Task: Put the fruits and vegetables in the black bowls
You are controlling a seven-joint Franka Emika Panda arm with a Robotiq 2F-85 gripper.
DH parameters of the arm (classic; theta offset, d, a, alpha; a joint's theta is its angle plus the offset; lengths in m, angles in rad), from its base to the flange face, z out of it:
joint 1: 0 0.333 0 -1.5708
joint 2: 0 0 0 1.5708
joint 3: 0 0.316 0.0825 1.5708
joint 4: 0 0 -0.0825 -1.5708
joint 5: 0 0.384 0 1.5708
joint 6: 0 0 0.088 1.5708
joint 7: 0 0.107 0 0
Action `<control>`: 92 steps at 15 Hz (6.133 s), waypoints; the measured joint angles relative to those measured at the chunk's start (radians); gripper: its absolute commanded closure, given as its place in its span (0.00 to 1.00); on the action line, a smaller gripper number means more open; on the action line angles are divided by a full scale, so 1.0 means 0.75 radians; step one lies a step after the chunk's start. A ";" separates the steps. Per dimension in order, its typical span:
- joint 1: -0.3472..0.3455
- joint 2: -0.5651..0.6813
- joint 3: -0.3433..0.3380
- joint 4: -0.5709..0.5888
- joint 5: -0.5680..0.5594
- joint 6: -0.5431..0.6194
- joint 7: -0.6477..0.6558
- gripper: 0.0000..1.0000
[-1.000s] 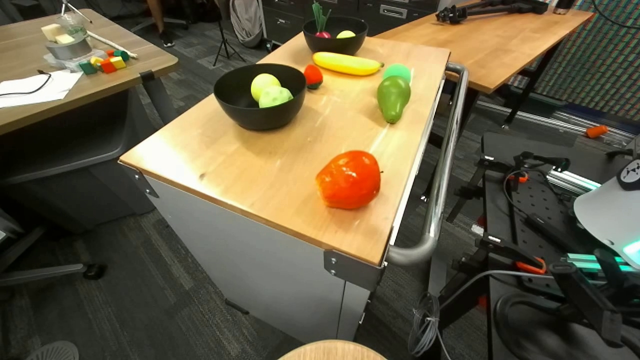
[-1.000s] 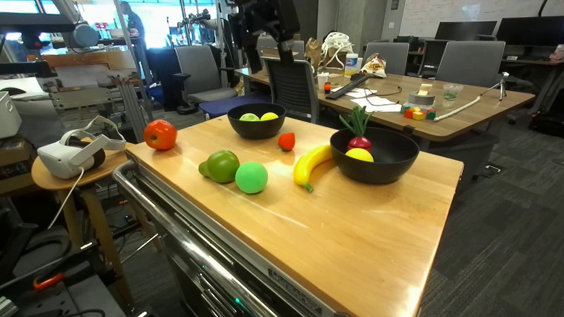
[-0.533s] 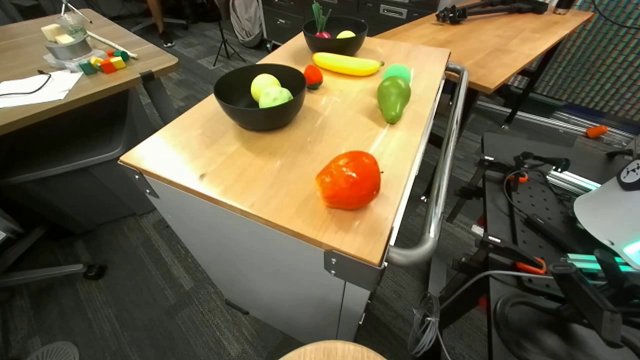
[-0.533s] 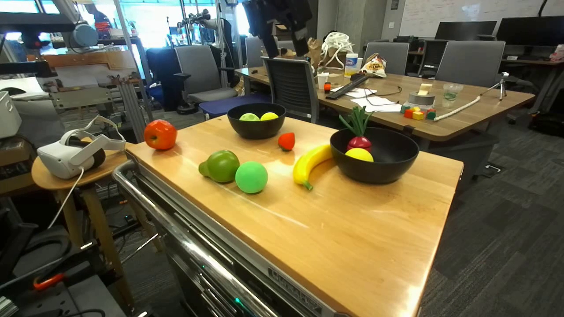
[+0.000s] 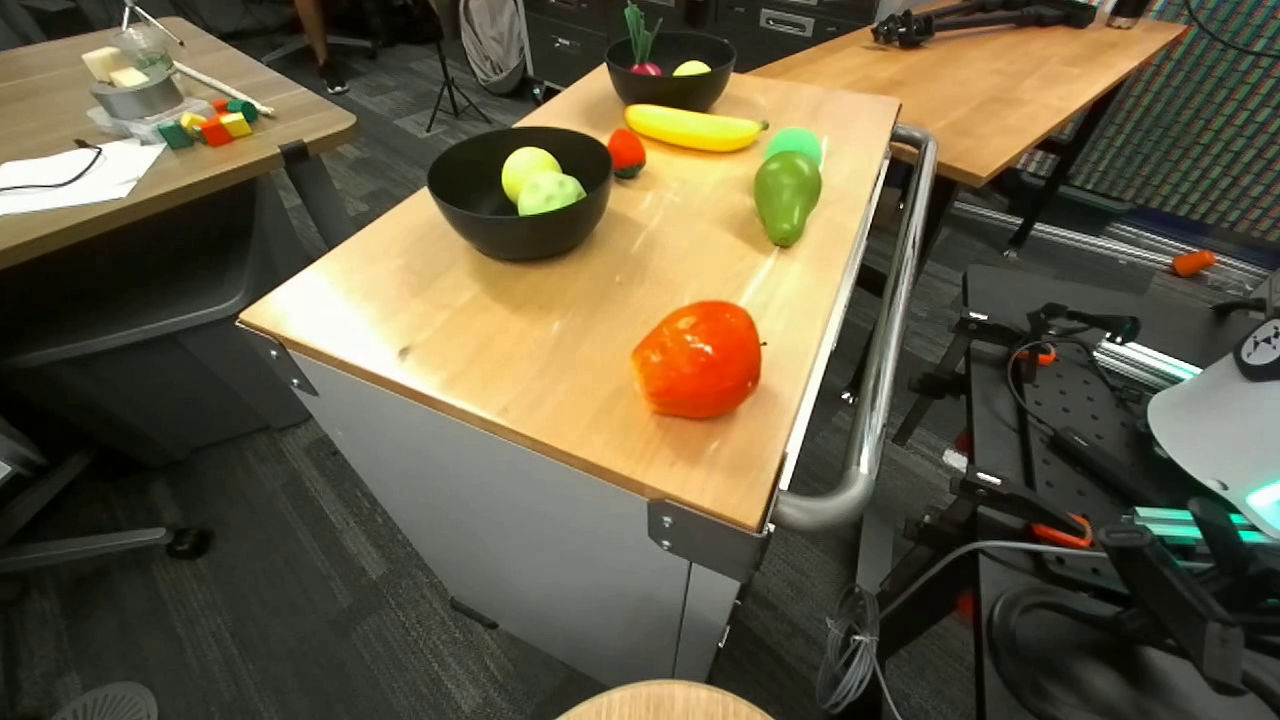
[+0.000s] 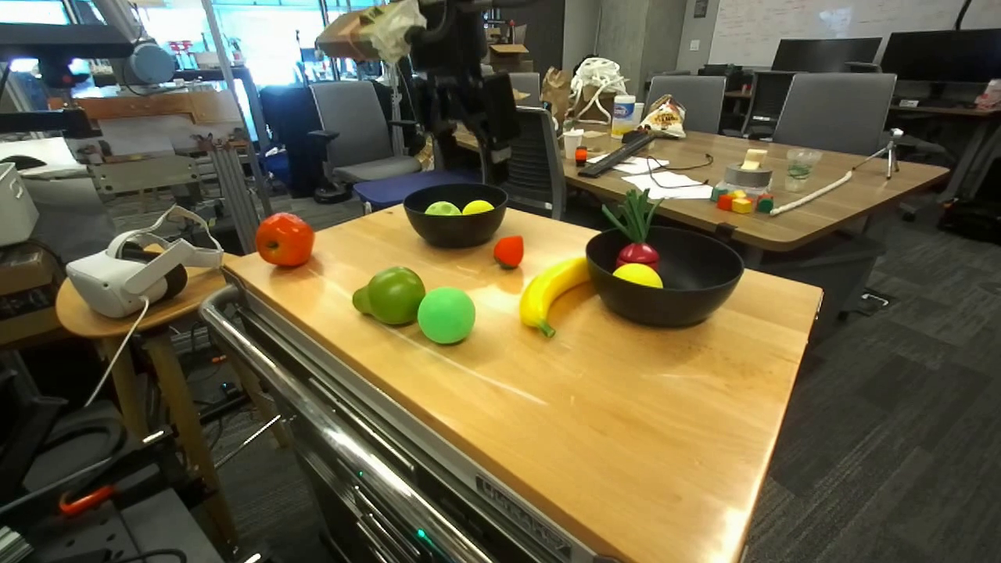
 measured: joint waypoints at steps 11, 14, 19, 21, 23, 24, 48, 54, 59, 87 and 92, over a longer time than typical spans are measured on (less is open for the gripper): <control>-0.007 0.279 -0.045 -0.039 -0.254 0.274 0.066 0.00; -0.006 0.327 -0.074 -0.039 -0.318 0.300 0.102 0.02; -0.003 0.395 -0.119 -0.037 -0.421 0.367 0.184 0.33; 0.005 0.408 -0.129 -0.034 -0.445 0.392 0.209 0.51; 0.022 0.412 -0.134 -0.031 -0.460 0.396 0.235 0.61; 0.029 0.413 -0.137 -0.030 -0.464 0.397 0.244 0.70; 0.191 0.211 0.080 0.119 -0.338 0.502 0.073 0.84; 0.209 0.361 0.213 0.206 0.121 0.457 -0.243 0.84; 0.194 0.509 0.216 0.316 0.176 0.367 -0.283 0.33; -0.039 0.527 -0.001 0.346 0.348 0.176 -0.145 0.00; -0.035 0.559 0.012 0.347 0.349 0.164 -0.145 0.25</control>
